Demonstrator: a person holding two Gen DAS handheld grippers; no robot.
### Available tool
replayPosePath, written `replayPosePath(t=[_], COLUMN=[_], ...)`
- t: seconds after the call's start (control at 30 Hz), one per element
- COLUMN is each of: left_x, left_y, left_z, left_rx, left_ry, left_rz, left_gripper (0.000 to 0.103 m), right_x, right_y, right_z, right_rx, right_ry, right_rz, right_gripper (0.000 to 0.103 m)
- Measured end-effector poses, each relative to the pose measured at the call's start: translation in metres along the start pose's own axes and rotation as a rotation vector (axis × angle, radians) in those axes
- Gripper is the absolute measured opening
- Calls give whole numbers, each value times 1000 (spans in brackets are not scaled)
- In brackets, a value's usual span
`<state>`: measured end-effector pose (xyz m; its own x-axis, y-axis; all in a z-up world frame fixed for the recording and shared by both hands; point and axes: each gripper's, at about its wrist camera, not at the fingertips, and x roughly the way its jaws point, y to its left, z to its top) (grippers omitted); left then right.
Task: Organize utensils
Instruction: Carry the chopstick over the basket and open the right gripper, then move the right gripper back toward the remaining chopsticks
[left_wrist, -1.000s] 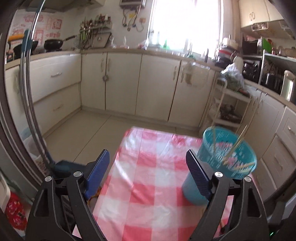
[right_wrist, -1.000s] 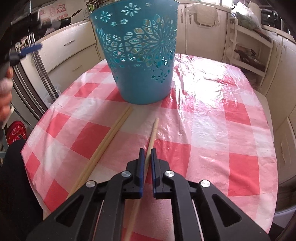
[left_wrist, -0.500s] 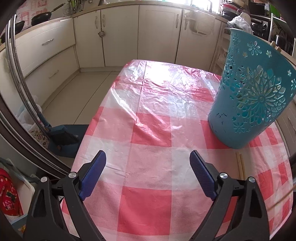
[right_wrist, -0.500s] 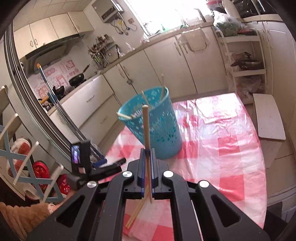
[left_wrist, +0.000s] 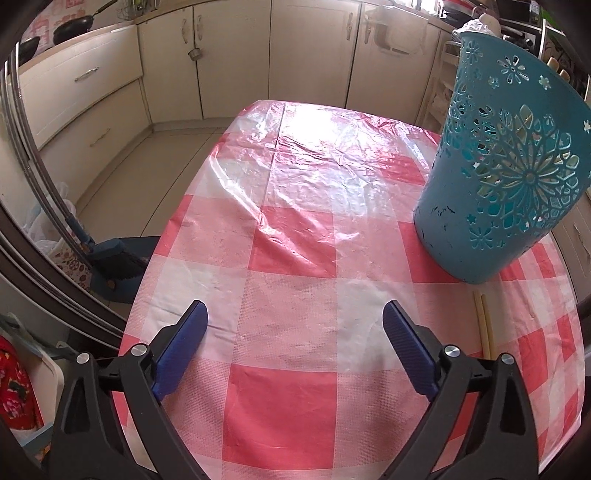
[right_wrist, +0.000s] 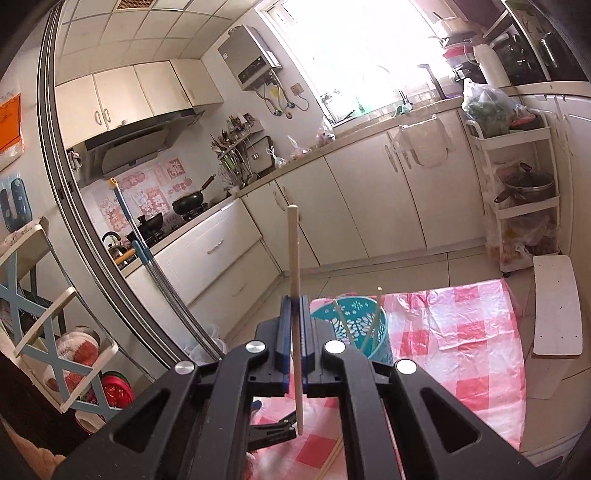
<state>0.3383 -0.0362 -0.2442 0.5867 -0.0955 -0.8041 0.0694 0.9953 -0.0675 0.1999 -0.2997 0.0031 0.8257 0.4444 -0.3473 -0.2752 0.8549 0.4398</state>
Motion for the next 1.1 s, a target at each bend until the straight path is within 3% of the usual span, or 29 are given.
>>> replayPosePath(t=[0.23,0.4,0.6,0.77,0.8,0.9,1.1], left_x=[-1,0,0,0,0,0,-1], left_y=[-2,-3,-3,-3,-3,-3,-4], left_z=[0,0,0,0,0,-1,0], left_rx=[11,13,13,13,13,12,9], left_ry=[1,1,1,1,1,1,0], left_rz=[6,9,8,8,7,8,8], left_gripper=[92,92,92,93,93,93,93], right_x=[11,41,95,115,114,99,59], right_y=[11,14,2,-14,-15,-6,27], right_z=[38,44,14,-9,-11,-16,-44], right_rx=[-32,-88,-143,-87,-81,-93,-161], right_ry=[-74,-90,26,125,130,106,68], right_rz=[0,-69,-167,-189,-187,-186,-174], right_gripper=[5,5,5,5,7,32,34])
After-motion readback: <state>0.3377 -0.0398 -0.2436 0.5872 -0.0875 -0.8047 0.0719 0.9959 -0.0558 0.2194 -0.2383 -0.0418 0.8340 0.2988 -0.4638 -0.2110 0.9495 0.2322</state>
